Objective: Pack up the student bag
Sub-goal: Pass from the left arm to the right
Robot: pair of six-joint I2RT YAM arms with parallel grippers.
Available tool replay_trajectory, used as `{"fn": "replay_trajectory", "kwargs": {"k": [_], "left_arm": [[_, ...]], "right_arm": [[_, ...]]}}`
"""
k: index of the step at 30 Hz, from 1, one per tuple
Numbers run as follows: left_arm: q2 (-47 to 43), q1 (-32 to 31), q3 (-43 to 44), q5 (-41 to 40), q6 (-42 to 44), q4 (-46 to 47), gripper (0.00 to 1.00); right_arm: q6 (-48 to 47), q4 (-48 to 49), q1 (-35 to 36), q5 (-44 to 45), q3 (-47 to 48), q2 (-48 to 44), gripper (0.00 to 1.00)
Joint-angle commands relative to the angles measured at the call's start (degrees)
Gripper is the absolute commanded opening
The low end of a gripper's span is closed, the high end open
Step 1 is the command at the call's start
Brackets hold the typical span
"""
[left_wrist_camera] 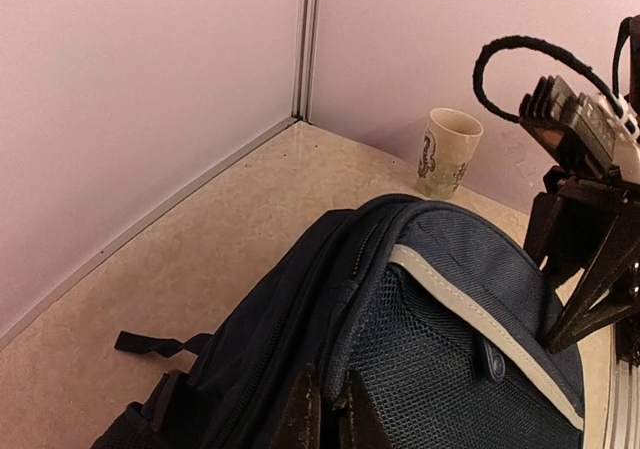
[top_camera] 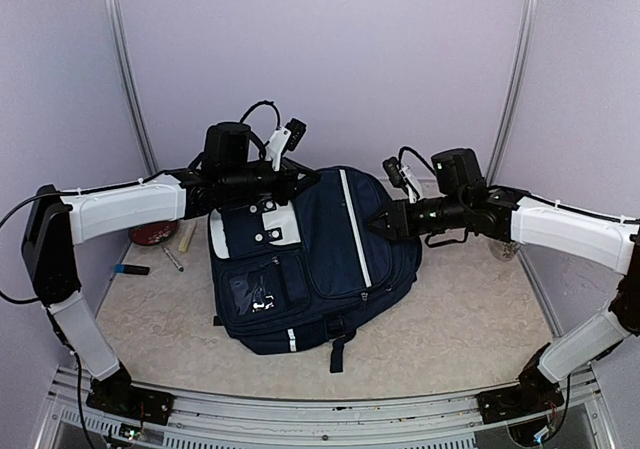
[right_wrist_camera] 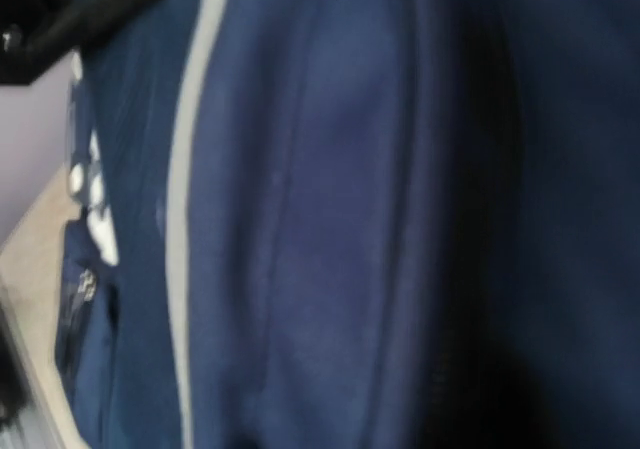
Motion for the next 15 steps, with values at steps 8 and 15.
{"fn": "replay_trajectory", "kwargs": {"k": [8,15], "left_arm": [[0.3,-0.8,5.6,0.7,0.6,10.6,0.0],[-0.4,6.1,7.2,-7.6,-10.9,-2.6,0.99]], "right_arm": [[4.3,13.2,-0.1,-18.2,-2.6,0.9,0.01],[5.9,8.8,-2.7,-6.9,-3.9,-3.1,0.0]]}}
